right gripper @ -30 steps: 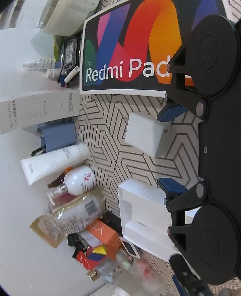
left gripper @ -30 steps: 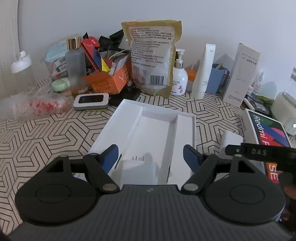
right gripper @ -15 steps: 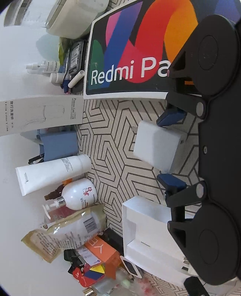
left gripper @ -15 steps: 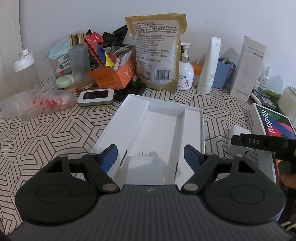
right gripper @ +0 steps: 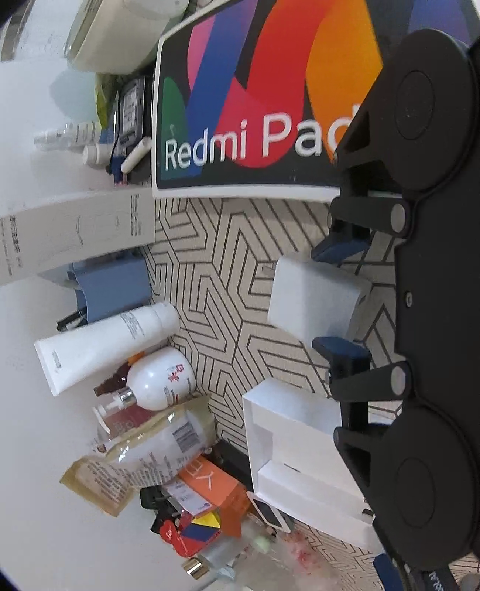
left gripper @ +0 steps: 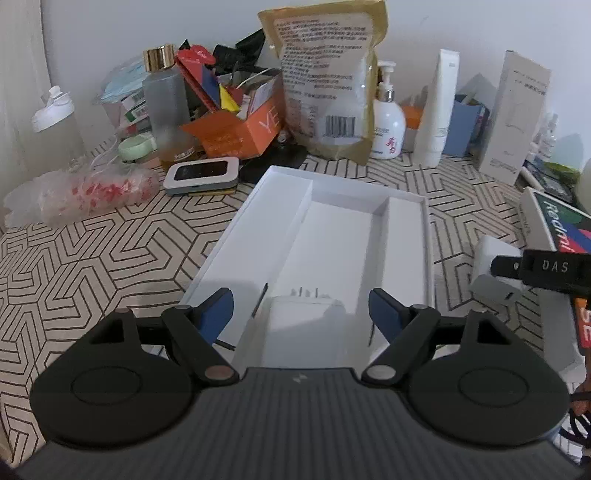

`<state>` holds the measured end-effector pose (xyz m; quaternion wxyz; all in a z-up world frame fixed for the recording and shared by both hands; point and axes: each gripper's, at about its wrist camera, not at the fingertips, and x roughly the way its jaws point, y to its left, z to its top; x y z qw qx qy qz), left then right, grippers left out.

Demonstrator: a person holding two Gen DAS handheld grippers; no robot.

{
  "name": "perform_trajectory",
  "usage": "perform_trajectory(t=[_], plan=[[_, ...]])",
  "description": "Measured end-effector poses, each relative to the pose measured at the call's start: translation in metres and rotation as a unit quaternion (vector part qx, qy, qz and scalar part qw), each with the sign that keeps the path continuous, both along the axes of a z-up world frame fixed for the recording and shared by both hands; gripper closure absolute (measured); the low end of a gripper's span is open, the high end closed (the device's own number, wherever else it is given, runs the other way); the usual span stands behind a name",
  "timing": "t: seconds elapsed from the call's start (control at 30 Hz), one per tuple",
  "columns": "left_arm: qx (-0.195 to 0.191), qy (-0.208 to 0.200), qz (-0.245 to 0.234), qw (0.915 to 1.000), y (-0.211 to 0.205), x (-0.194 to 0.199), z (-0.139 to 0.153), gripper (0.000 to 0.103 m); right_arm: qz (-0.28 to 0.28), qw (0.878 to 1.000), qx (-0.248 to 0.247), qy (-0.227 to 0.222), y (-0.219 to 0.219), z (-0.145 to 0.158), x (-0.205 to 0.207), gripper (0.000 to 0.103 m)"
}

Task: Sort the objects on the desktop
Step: 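Carry the USB charger into the white box tray and open the right gripper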

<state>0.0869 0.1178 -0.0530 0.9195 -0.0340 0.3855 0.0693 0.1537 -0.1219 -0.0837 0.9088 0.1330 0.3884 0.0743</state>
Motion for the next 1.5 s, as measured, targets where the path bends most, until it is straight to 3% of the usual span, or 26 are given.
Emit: perform_trajectory(t=[0.07, 0.17, 0.23, 0.5, 0.63, 0.97, 1.03, 1.3, 1.5], plan=[[0.0, 0.005, 0.008, 1.0, 0.002, 0.001, -0.003, 0.023, 0.006, 1.0, -0.017, -0.006, 0.009, -0.001, 0.003, 0.035], [-0.002, 0.01, 0.013, 0.9999, 0.005, 0.001, -0.005, 0.023, 0.016, 0.998, -0.052, -0.006, 0.024, -0.004, 0.006, 0.032], [-0.005, 0.01, 0.016, 0.9998, 0.007, 0.001, -0.005, 0.023, 0.017, 0.997, -0.071, -0.003, 0.03, -0.005, 0.005, 0.033], [-0.017, 0.003, 0.03, 0.9994, 0.015, -0.001, -0.004, 0.022, 0.029, 0.998, -0.05, 0.018, 0.026, -0.001, -0.01, 0.035], [0.001, -0.01, 0.05, 0.9987, 0.017, -0.002, 0.001, 0.022, 0.036, 0.998, -0.042, 0.029, 0.024, 0.001, -0.018, 0.035], [-0.002, -0.012, 0.045, 0.9989, 0.015, -0.001, 0.002, 0.021, 0.044, 0.991, -0.125, 0.016, 0.049, -0.009, -0.016, 0.033], [-0.019, -0.017, 0.054, 0.9982, 0.02, -0.003, 0.003, 0.021, 0.047, 0.988, -0.146, 0.008, 0.054, -0.012, -0.014, 0.038], [-0.053, -0.028, 0.092, 0.9939, 0.037, -0.006, 0.006, 0.021, 0.03, 0.993, -0.115, 0.012, 0.039, -0.003, -0.018, 0.044], [-0.072, -0.036, 0.105, 0.9912, 0.046, -0.01, 0.009, 0.021, 0.015, 0.999, -0.05, 0.003, 0.02, 0.007, -0.023, 0.044]])
